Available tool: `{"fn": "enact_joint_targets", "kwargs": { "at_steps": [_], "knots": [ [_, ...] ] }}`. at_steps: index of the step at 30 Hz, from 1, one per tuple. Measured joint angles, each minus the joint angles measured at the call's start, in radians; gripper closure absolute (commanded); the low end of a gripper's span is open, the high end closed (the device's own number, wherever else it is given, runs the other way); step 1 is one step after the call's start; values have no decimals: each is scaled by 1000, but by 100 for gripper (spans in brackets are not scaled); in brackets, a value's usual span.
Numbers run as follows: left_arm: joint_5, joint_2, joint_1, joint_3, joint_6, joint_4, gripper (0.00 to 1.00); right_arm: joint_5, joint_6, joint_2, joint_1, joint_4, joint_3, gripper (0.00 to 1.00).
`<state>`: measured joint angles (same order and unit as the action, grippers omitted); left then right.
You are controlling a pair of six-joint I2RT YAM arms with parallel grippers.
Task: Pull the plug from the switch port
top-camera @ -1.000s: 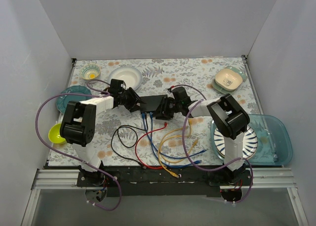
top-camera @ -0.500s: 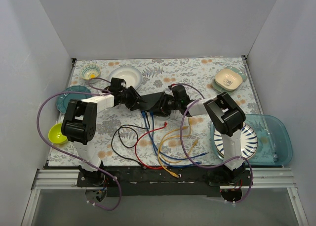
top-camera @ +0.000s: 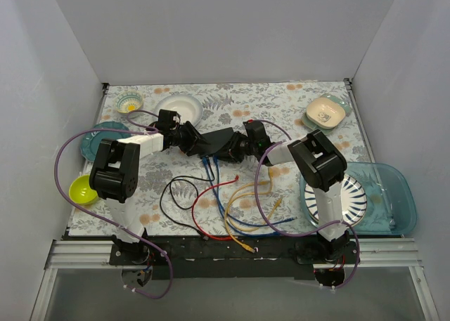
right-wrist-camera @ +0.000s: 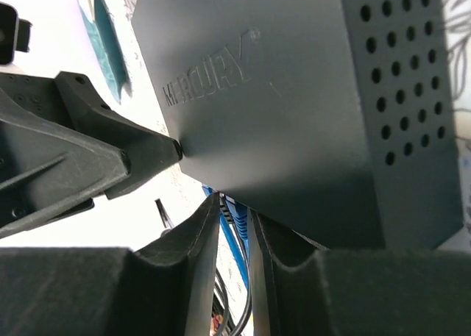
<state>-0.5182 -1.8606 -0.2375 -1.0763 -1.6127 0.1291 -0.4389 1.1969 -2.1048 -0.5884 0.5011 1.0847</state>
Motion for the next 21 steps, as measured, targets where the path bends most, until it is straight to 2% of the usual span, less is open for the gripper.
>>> {"fn": "enact_joint_targets", "kwargs": {
  "at_steps": [7,9,13,17,21],
  "knots": [
    [-2,0,0,0,0,-5,57,13,27,-20,-1,42,12,69],
    [-1,0,0,2,0,-7,57,14,36,-29,-1,43,26,72],
    [-3,0,0,3,-1,-8,57,13,54,-45,-2,42,44,85],
    [-3,0,0,3,0,-9,57,14,60,-51,-2,40,45,90],
    [-4,0,0,4,0,-10,57,14,60,-52,-2,38,45,91]
  ]
}}
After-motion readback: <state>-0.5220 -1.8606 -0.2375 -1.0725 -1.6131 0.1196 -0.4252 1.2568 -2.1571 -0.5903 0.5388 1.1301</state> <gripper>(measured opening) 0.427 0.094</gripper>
